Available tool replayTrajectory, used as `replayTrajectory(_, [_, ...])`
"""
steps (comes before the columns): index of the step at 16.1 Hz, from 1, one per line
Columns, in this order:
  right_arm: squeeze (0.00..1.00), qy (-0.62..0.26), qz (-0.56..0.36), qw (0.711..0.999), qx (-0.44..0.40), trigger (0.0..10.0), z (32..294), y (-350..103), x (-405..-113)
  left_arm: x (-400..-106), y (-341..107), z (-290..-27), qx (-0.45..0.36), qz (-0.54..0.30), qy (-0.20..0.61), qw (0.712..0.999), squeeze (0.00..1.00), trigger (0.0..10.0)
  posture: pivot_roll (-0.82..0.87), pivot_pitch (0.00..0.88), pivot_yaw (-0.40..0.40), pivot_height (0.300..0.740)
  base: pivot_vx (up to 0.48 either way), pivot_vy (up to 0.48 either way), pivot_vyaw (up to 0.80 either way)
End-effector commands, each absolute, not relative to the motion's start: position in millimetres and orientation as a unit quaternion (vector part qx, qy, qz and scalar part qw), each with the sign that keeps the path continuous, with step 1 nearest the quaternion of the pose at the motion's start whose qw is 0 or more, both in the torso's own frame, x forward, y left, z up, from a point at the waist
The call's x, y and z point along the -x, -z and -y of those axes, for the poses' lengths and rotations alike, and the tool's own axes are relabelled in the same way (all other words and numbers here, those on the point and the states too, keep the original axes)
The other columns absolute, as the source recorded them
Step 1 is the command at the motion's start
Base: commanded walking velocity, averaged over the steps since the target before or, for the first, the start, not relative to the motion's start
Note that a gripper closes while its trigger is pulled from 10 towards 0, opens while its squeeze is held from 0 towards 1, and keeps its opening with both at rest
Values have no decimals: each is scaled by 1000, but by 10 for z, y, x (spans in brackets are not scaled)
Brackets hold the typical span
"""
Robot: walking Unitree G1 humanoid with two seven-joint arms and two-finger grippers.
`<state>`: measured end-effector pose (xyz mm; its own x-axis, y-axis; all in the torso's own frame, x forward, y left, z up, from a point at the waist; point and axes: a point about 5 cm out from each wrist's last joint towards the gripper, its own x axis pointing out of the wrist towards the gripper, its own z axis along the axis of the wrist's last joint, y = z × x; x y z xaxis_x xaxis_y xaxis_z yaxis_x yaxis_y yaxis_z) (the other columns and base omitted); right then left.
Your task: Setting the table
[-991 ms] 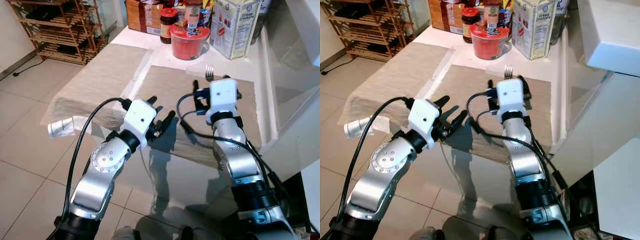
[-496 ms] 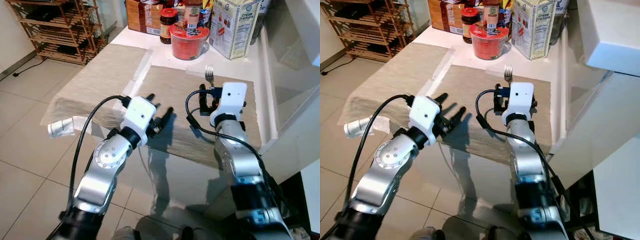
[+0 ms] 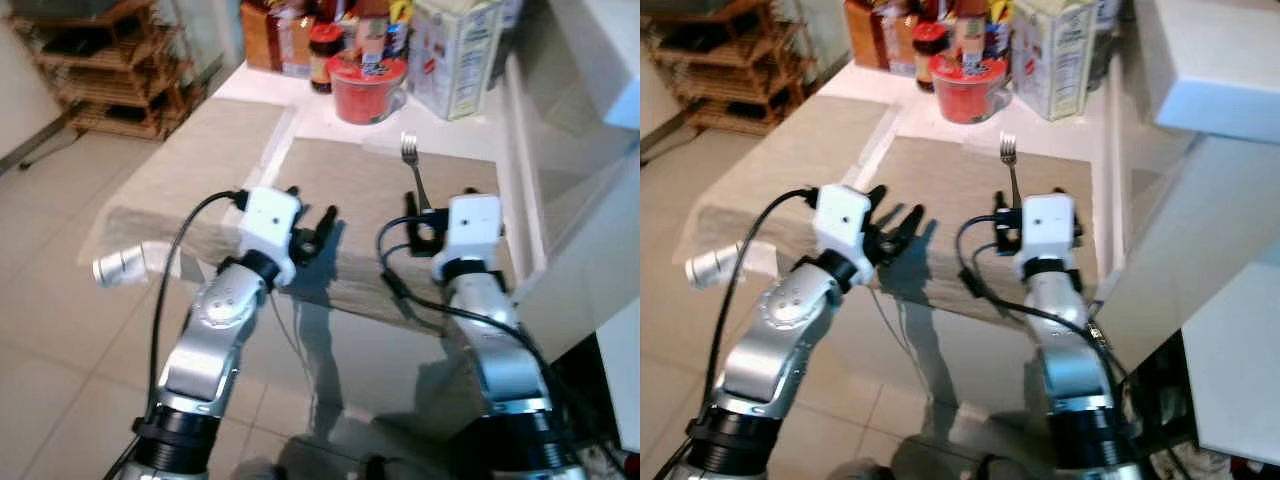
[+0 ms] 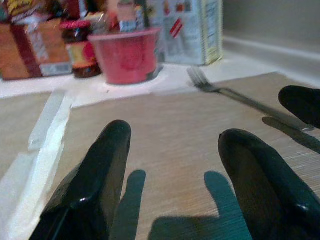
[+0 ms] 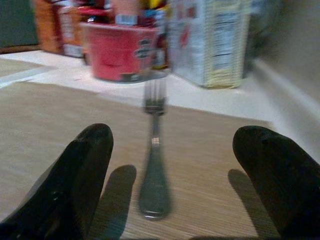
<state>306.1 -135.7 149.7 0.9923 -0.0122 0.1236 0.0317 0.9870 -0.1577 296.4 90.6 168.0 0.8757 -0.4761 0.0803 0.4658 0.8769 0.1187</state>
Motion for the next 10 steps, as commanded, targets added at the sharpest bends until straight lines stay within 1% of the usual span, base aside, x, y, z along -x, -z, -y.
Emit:
replayTrajectory(1, [0, 0, 73, 994, 80, 10000, 1273, -1551, -3053, -2982, -1679, -959, -62, 53, 234, 969, 0, 10000, -3, 62, 35, 740, 0, 0, 0])
replayTrajectory(6, [0, -8, 83, 992, 91, 10000, 1222, -1559, -3069, -2972, -1708, -959, -76, 63, 231, 968, 0, 10000, 13, 47, 30, 740, 0, 0, 0])
replayTrajectory(10, [0, 20, 86, 992, 95, 10000, 1279, -1570, -3100, -2977, -1718, -938, -72, 64, 236, 967, 0, 10000, 10, 38, 32, 740, 0, 0, 0])
